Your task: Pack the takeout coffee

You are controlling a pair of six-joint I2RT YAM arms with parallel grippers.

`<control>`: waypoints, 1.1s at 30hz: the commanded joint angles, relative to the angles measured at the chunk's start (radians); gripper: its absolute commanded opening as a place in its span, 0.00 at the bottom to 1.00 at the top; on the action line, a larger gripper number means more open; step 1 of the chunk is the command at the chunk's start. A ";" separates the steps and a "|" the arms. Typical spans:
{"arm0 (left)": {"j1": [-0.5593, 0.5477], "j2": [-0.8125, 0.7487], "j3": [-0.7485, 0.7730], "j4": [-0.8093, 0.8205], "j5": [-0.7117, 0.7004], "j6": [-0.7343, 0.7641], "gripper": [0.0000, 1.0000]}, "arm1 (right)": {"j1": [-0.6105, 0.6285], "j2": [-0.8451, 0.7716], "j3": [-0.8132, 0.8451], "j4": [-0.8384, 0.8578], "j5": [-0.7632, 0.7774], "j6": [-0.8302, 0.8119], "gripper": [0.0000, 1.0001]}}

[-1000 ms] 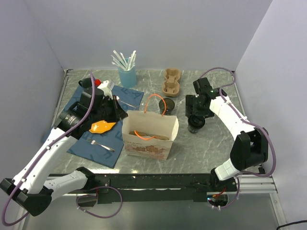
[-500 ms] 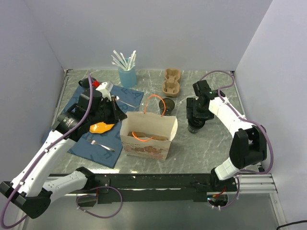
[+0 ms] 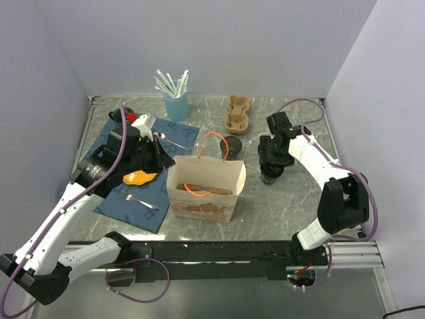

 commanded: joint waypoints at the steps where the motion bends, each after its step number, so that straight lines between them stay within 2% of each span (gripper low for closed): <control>1: -0.002 -0.023 -0.011 0.013 0.005 -0.006 0.01 | -0.007 0.005 -0.004 -0.006 0.062 -0.005 0.65; 5: -0.002 -0.026 -0.018 0.011 -0.008 -0.004 0.01 | -0.007 -0.078 0.071 -0.081 0.071 -0.039 0.56; 12: -0.002 -0.029 -0.011 0.008 -0.020 -0.026 0.01 | 0.030 -0.251 0.252 -0.211 -0.050 -0.113 0.50; 19: -0.002 -0.038 -0.020 0.011 0.005 -0.029 0.01 | 0.232 -0.381 0.545 -0.308 -0.117 -0.146 0.48; 23: -0.002 -0.040 -0.020 0.013 0.022 -0.021 0.01 | 0.376 -0.421 0.654 -0.269 -0.255 -0.146 0.48; 29: -0.002 -0.063 -0.041 0.034 0.038 0.008 0.01 | 0.499 -0.498 0.602 -0.129 -0.367 -0.105 0.47; 33: -0.002 -0.107 -0.090 0.079 0.093 0.009 0.01 | 0.585 -0.498 0.567 -0.115 -0.390 -0.079 0.46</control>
